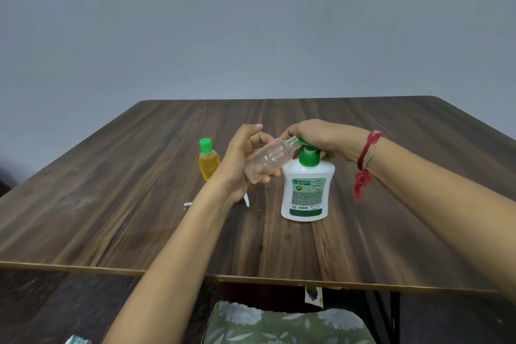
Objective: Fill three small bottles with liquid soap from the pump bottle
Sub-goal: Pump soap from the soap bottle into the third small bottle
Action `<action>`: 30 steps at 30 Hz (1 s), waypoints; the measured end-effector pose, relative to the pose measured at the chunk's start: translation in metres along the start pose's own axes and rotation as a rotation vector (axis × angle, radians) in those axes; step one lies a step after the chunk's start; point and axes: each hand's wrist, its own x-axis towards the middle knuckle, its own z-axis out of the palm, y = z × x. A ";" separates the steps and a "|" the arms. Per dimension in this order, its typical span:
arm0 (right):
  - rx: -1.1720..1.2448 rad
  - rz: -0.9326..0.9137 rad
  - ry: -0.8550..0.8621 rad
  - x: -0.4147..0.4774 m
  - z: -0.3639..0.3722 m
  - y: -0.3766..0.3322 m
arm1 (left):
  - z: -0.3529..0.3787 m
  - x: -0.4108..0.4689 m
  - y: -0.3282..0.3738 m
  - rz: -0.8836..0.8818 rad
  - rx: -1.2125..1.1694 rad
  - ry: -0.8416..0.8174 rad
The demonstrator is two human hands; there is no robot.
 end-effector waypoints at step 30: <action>0.135 -0.010 -0.028 0.013 0.000 0.009 | -0.012 -0.002 -0.025 0.535 0.261 0.241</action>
